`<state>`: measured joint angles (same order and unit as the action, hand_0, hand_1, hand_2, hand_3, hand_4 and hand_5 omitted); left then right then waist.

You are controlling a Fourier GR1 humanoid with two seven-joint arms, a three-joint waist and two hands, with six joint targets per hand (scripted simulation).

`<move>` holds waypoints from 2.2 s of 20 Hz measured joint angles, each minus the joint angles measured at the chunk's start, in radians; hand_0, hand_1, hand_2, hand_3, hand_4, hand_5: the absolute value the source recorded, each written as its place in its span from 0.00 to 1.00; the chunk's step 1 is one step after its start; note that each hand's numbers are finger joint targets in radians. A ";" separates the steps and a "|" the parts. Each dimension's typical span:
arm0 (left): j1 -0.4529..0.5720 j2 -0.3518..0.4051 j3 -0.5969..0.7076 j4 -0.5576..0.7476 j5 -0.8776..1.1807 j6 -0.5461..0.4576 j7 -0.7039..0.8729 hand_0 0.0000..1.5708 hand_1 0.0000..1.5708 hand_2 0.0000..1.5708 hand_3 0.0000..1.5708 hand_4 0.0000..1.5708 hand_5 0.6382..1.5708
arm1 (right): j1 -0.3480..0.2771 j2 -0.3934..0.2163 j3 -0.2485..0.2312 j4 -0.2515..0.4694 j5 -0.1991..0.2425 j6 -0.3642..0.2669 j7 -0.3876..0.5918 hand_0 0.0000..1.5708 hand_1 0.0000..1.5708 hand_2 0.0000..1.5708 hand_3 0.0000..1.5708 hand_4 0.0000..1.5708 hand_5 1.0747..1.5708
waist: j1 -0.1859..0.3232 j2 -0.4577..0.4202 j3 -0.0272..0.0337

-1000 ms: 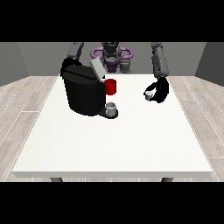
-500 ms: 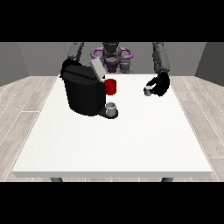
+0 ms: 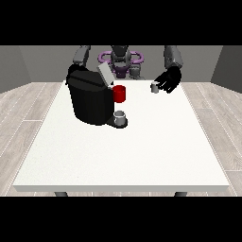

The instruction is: Insert the coffee pod into the coffee machine and close the lid

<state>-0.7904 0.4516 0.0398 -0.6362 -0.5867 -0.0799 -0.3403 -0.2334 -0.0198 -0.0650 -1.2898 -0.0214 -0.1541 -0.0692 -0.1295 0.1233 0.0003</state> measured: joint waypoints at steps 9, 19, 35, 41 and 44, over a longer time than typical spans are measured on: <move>-0.106 -0.014 0.018 -0.025 -0.004 -0.051 0.095 0.80 0.80 0.84 0.81 0.34 1.00 | -0.017 0.002 0.029 0.000 -0.008 0.017 0.004 0.00 0.00 0.00 0.00 0.32 1.00 | -0.051 -0.015 -0.0003; -0.257 0.023 0.081 -0.012 0.005 -0.062 0.189 0.82 0.82 0.85 0.81 0.31 1.00 | -0.046 -0.001 0.061 -0.050 0.002 0.033 0.007 0.00 0.00 0.00 0.00 0.32 1.00 | -0.135 0.038 -0.0003; -0.372 0.004 0.078 -0.003 -0.033 -0.046 0.229 0.83 0.83 0.84 0.78 0.32 1.00 | -0.110 -0.017 0.031 -0.080 0.016 -0.005 0.021 0.00 0.00 0.00 0.00 0.31 1.00 | -0.162 0.119 -0.0002; -0.390 -0.003 0.076 0.004 -0.041 -0.058 0.234 0.80 0.80 0.82 0.77 0.32 1.00 | -0.105 -0.020 0.019 -0.072 0.005 0.001 0.007 0.00 0.00 0.00 0.00 0.32 1.00 | -0.165 0.126 0.0000; -0.385 -0.010 0.073 0.009 -0.048 -0.052 0.226 0.75 0.75 0.80 0.75 0.31 1.00 | -0.097 -0.017 0.021 -0.079 0.004 -0.001 0.012 0.00 0.00 0.00 0.00 0.33 1.00 | -0.168 0.128 -0.0002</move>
<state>-1.1751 0.4420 0.1127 -0.6275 -0.6343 -0.1324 -0.1139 -0.3301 -0.0371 -0.0444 -1.3687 -0.0170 -0.1554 -0.0568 -0.2971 0.2511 0.0001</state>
